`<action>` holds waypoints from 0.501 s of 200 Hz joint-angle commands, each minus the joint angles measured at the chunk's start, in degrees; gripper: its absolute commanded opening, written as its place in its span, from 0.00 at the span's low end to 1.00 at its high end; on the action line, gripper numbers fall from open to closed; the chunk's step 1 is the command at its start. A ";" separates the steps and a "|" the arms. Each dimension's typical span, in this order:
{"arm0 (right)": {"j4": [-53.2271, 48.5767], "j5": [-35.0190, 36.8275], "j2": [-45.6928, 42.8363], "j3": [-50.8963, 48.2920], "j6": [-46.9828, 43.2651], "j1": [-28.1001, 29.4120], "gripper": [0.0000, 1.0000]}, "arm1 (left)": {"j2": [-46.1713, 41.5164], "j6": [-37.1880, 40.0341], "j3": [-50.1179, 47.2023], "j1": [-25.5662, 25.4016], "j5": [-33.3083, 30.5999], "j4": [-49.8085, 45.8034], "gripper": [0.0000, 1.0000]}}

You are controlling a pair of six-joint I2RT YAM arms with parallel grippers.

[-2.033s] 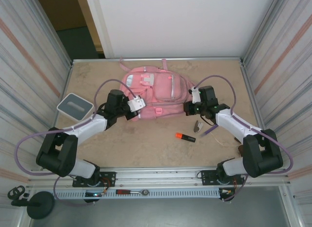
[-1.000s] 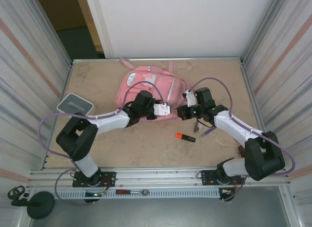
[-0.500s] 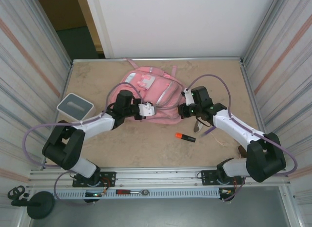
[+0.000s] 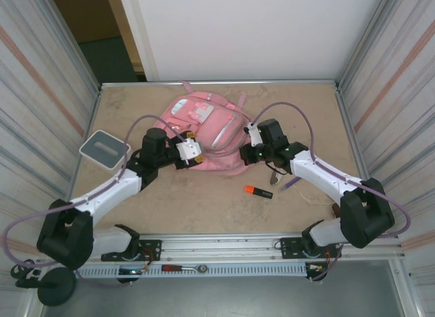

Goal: Pack the student bag

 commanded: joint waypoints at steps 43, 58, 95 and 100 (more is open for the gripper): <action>7.07 -9.05 -2.98 -0.12 2.31 6.27 0.00 | 5.18 1.27 4.50 -10.39 -10.46 -4.03 0.63; 7.54 -10.17 -3.03 -0.47 2.22 6.73 0.00 | 6.59 1.99 5.03 -10.34 -11.25 -3.80 0.56; 7.21 -10.23 -3.19 -1.70 0.96 6.62 0.00 | 8.89 3.65 4.73 -8.79 -12.61 -2.48 0.32; 6.61 -9.65 -3.19 -1.80 0.53 6.46 0.00 | 8.75 3.70 4.57 -8.19 -12.31 -2.54 0.27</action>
